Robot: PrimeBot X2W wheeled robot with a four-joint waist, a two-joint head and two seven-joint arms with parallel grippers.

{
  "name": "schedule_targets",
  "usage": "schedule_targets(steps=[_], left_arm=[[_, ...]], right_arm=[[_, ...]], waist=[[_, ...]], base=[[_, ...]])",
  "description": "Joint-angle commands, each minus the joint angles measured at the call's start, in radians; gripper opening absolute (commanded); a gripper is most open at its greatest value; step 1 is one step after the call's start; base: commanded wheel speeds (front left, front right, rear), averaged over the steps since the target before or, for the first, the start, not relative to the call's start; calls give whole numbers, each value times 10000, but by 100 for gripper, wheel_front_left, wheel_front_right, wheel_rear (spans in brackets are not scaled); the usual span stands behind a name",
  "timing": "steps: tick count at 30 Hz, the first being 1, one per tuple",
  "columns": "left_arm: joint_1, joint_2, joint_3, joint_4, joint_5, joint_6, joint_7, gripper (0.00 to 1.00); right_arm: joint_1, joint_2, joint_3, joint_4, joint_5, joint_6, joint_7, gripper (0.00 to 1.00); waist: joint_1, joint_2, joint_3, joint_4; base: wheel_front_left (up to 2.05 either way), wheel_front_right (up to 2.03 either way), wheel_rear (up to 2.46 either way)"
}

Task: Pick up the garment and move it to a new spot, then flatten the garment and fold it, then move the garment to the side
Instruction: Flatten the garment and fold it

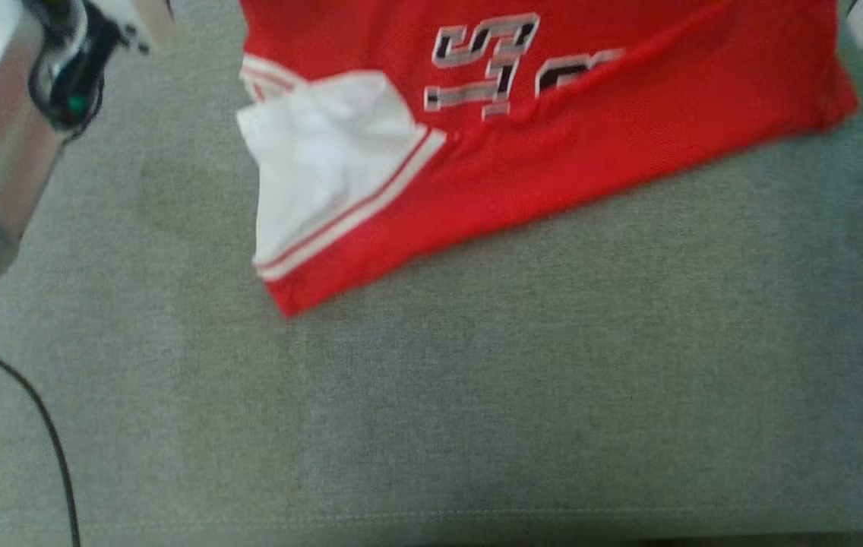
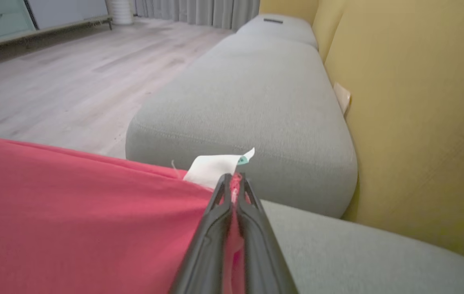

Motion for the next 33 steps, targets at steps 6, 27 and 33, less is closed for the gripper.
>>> schedule_targets(steps=[6, 27, 33], left_arm=[[-405, 147, 1778, -817, 1088, 185, -119, 0], [3256, 1509, 785, -3992, 1279, -480, 853, 0], [3821, 2218, -551, -5805, 308, -483, 1801, 0]], right_arm=[[-660, -139, 256, 426, -72, -9, -1156, 0], [1326, -2570, 3956, 187, 1500, -9, -1246, 0], [1092, -3376, 5472, 361, 1074, -9, -1046, 0]], waist=[[-2, 0, 148, 279], [-2, 0, -1054, 1123], [-2, 0, -1003, 1306]], base=[[0, 0, 0], [0, 0, 0], [0, 0, 0]])
